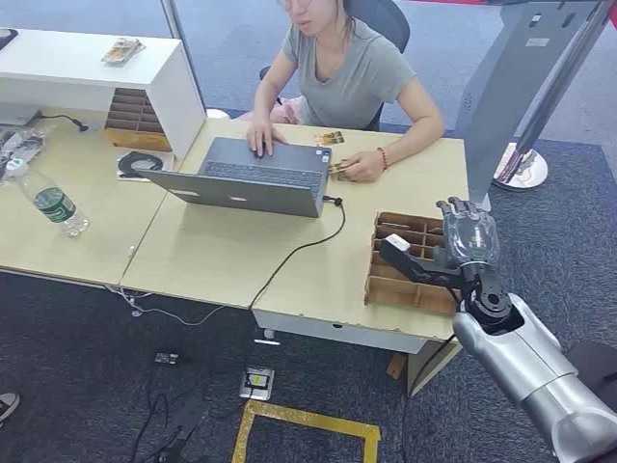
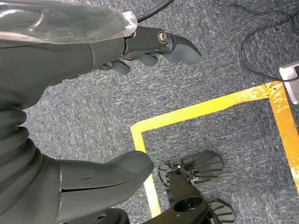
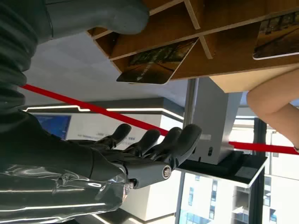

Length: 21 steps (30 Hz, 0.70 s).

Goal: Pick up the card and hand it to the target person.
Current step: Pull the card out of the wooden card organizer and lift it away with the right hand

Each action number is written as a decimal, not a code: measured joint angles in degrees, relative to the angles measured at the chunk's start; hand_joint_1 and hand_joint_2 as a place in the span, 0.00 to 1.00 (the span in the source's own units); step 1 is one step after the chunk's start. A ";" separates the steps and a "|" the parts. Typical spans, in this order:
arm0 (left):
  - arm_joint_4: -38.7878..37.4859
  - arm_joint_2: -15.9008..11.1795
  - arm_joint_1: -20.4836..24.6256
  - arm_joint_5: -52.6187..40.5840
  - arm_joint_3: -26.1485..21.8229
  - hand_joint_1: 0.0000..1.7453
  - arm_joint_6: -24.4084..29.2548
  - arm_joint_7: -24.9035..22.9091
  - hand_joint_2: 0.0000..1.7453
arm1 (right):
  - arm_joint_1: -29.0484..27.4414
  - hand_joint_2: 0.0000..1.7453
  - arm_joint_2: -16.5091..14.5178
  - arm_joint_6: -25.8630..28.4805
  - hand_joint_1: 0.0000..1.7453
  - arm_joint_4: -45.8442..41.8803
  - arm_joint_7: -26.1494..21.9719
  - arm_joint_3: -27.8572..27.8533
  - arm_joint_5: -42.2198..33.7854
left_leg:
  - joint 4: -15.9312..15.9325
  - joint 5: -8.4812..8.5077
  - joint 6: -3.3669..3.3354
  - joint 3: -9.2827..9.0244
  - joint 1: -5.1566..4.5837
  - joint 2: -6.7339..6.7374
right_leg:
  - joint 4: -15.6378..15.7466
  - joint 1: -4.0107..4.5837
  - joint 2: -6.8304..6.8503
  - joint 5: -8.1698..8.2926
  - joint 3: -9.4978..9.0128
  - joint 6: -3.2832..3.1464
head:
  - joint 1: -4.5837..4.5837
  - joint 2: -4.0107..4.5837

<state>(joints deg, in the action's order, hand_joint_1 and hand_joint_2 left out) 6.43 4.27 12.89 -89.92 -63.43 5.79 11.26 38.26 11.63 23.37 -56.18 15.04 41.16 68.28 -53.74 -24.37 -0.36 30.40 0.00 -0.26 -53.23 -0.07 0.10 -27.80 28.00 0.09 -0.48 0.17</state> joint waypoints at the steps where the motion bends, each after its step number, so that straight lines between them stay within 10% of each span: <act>1: 0.00 0.01 -0.01 0.00 0.00 0.00 0.01 -0.01 1.00 | 0.09 1.00 -0.04 0.00 0.25 0.14 -0.07 0.02 0.00 | 0.00 0.00 0.00 0.00 0.00 0.00 | 0.00 0.00 0.00 0.00 0.00 0.00 | 0.01 0.00; 21: 0.00 0.18 -0.57 0.00 0.00 0.00 0.21 0.07 1.00 | 3.06 1.00 -1.40 0.19 0.41 4.71 -1.09 1.38 -0.18 | -0.01 0.00 0.00 0.00 0.00 0.00 | 0.00 0.00 0.00 0.00 0.00 0.00 | 0.02 0.00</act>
<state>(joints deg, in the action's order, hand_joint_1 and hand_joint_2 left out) 6.43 4.45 12.32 -89.92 -63.43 6.00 11.32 41.32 10.22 23.55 -51.48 13.94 42.53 68.10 -53.75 -24.37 -0.36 30.40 0.00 -0.25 -53.23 -0.07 0.10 -27.80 27.99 0.09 -0.46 0.17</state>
